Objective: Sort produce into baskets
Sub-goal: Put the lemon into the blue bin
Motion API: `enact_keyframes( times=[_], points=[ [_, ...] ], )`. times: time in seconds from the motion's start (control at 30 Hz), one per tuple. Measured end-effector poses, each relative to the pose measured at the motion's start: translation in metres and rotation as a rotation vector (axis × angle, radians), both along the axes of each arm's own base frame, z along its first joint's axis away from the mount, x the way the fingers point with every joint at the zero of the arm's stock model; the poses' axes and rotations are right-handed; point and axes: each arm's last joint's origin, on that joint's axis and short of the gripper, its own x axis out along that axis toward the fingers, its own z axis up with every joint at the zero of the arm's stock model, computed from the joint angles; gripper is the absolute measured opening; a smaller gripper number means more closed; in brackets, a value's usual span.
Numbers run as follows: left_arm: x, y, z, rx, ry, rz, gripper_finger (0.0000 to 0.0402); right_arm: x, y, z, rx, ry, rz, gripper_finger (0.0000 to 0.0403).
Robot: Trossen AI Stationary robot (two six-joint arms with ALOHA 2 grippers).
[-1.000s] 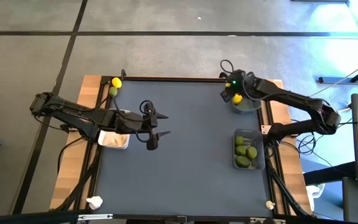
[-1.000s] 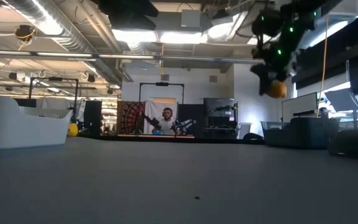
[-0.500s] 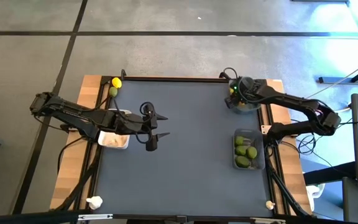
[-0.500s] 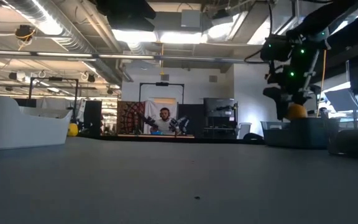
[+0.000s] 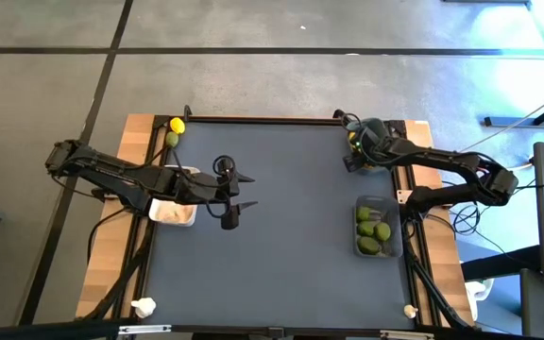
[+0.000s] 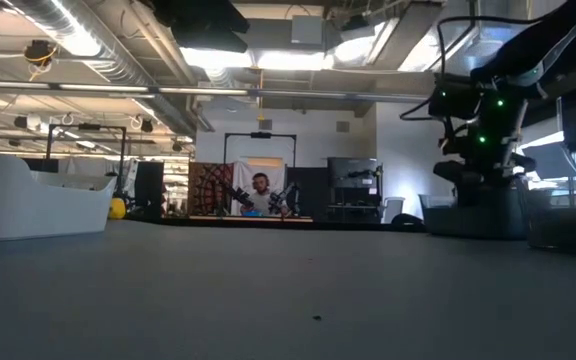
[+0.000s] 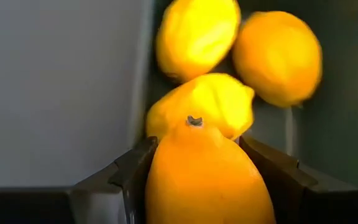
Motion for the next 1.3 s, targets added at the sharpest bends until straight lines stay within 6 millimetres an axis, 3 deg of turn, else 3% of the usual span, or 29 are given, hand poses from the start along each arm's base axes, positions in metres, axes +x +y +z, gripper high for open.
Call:
enact_keyframes(
  times=[0.23, 0.57, 0.7, 1.0, 1.3],
  points=[
    [0.000, 0.000, 0.000, -0.024, -0.003, -0.003, 0.0294, -0.002, 0.001, -0.004, 0.002, 0.011, -0.009, 0.0228],
    [0.000, 0.000, -0.001, -0.021, 0.007, -0.006, 0.0294, -0.001, 0.001, -0.002, -0.013, 0.014, -0.005, 0.0321],
    [0.001, 0.007, -0.001, -0.015, 0.008, 0.014, 0.0294, 0.004, -0.001, 0.012, -0.050, -0.009, 0.034, 0.0336],
    [-0.003, 0.039, -0.008, -0.032, 0.079, 0.209, 0.0294, 0.039, 0.022, 0.070, -0.226, -0.244, 0.238, 0.0340],
    [-0.020, 0.092, -0.021, -0.100, 0.192, 0.525, 0.0294, 0.078, 0.071, 0.089, -0.326, -0.484, 0.496, 0.0340]
  ],
)
